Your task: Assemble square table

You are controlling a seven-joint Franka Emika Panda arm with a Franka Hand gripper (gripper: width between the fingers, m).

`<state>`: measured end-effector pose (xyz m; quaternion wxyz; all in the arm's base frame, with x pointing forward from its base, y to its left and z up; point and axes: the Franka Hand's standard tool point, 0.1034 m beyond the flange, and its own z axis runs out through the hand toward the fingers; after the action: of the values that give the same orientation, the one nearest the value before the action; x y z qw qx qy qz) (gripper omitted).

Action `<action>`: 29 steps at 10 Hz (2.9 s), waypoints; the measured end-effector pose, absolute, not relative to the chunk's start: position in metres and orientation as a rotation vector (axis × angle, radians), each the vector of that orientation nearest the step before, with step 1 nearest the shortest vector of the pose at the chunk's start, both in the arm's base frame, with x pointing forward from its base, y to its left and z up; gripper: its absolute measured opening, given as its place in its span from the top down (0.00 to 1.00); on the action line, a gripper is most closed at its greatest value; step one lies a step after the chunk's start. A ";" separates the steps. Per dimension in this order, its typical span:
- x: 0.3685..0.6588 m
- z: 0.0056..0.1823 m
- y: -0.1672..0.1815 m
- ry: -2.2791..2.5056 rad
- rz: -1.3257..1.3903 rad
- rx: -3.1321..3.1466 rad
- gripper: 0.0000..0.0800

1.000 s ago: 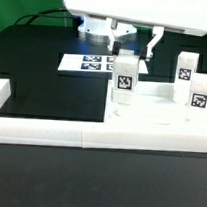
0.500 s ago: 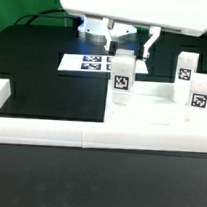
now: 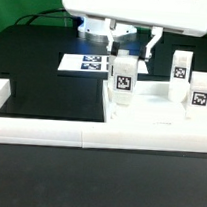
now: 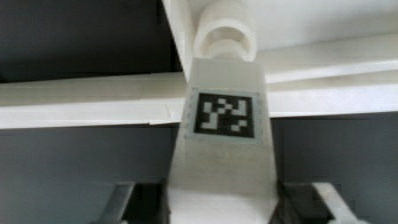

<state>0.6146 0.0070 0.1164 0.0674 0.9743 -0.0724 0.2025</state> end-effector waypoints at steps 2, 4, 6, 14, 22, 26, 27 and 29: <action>0.614 0.116 0.010 -0.211 0.611 2.937 0.64; 0.614 0.116 0.014 -0.200 0.619 2.938 0.64; 0.614 0.116 0.013 -0.195 0.621 2.937 0.64; 0.615 0.117 0.012 -0.189 0.618 2.936 0.64; 0.614 0.126 0.014 -0.151 0.590 2.948 0.64; 0.613 0.116 0.012 -0.139 0.597 2.936 0.64; 0.615 0.116 0.012 -0.137 0.609 2.932 0.64; 0.614 0.111 0.010 -0.132 0.609 2.926 0.64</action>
Offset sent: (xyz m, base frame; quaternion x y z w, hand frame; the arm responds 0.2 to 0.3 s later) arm -0.0131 0.0039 -0.0008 -0.0054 0.0011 0.0004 1.0000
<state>0.6141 0.0104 0.1112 0.0751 0.9753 -0.0438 0.2031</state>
